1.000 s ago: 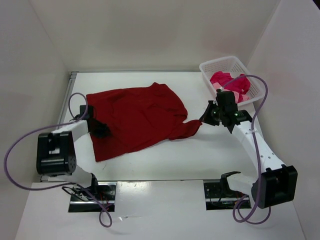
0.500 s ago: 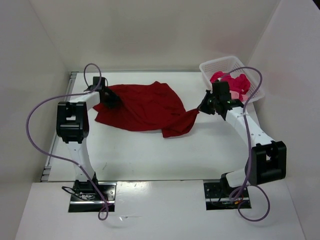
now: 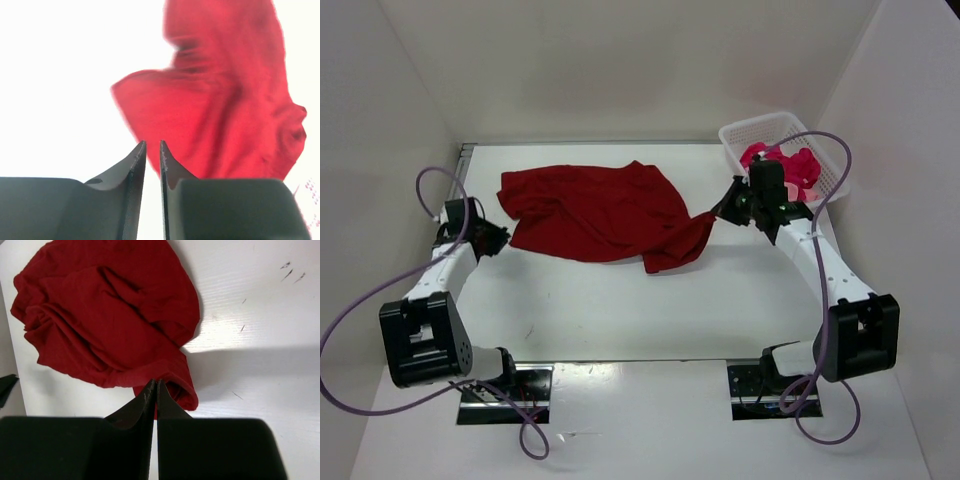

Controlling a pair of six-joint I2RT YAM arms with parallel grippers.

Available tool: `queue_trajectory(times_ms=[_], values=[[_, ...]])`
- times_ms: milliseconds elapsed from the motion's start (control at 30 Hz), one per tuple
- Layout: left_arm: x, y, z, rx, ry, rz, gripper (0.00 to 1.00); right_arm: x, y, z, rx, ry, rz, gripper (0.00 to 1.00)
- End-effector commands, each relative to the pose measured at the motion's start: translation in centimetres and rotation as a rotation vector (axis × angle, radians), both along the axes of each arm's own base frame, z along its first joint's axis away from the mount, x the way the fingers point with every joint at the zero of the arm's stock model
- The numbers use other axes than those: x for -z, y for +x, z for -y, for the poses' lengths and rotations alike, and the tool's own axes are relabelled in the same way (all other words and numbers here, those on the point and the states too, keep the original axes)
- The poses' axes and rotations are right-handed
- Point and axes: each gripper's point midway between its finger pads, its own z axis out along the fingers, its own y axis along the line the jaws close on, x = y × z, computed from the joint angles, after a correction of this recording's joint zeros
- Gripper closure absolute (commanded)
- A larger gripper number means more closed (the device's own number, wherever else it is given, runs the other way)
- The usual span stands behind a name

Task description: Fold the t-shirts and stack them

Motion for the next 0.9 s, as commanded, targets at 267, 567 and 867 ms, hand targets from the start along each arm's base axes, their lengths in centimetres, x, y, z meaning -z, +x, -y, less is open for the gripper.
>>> queue_trajectory(times_ms=[267, 567, 867], values=[[8.0, -0.9, -1.0, -0.13, -0.095, -0.151, 0.51, -0.2, -1.6, 0.1, -0.032, 0.006, 0.036, 0.95], [10.3, 0.9, -0.9, -0.143, -0.139, -0.152, 0.57, 0.6, -2.1, 0.2, -0.026, 0.011, 0.02, 0.95], [9.0, 2.4, -1.0, -0.102, -0.122, -0.101, 0.97, 0.7, -2.0, 0.5, -0.009, -0.002, 0.022, 0.95]])
